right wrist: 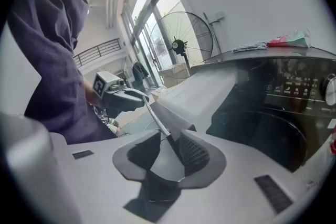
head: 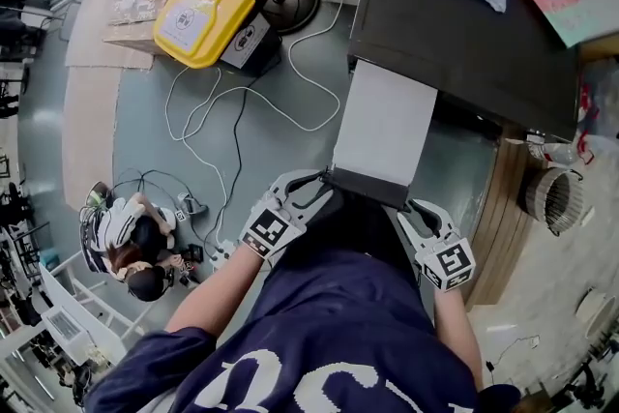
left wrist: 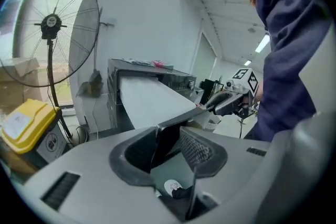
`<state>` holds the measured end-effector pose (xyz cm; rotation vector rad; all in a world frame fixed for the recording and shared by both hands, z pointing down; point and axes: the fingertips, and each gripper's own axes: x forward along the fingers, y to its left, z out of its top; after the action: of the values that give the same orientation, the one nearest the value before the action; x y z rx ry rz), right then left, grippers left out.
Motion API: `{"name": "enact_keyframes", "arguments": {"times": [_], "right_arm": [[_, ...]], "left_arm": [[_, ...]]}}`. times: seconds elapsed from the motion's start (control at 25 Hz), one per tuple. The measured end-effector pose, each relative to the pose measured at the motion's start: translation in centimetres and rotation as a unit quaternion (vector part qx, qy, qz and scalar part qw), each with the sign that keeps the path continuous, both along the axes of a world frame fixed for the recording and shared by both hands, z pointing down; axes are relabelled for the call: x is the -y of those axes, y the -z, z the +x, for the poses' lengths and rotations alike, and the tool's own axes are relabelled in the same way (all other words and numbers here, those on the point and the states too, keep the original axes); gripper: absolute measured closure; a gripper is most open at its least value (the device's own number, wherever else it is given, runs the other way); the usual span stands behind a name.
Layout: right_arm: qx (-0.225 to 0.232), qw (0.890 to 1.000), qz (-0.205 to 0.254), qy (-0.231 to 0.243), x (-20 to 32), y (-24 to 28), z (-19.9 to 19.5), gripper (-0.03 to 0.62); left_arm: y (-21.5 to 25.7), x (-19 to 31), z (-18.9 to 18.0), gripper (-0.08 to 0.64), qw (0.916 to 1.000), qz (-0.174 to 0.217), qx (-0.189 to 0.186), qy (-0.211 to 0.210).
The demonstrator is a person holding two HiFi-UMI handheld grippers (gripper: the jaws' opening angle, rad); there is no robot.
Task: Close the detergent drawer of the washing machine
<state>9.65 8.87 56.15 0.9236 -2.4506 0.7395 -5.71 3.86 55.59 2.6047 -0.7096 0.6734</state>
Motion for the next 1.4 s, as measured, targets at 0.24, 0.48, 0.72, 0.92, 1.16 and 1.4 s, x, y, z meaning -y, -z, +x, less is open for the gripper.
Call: {"name": "enact_keyframes", "arguments": {"times": [0.24,0.48,0.72,0.92,1.16,1.4], "right_arm": [[-0.004,1.000,-0.003,0.002,-0.1,0.4,-0.3,0.489],[0.005,1.000,0.000,0.001,-0.1,0.8,-0.4,0.492],[0.016,1.000,0.008,0.001,0.2,1.3,-0.2,0.492],[0.022,0.999,0.020,-0.020,1.4,2.1,0.2,0.492],[0.020,0.998,0.030,-0.048,3.3,2.6,0.9,0.489],[0.020,0.997,0.032,-0.072,5.1,2.6,1.5,0.485]], "left_arm": [[0.3,0.2,-0.1,0.416,0.9998,-0.016,-0.011,-0.004],[0.7,0.2,-0.1,0.417,0.9997,-0.020,-0.015,-0.005],[1.1,0.5,0.1,0.423,0.9997,-0.015,-0.006,-0.018],[1.7,1.7,0.3,0.425,0.9998,-0.010,-0.010,-0.015],[2.1,3.4,0.9,0.425,0.9999,-0.004,-0.014,-0.006],[2.3,5.2,1.4,0.425,0.9999,0.004,-0.013,0.000]]}}
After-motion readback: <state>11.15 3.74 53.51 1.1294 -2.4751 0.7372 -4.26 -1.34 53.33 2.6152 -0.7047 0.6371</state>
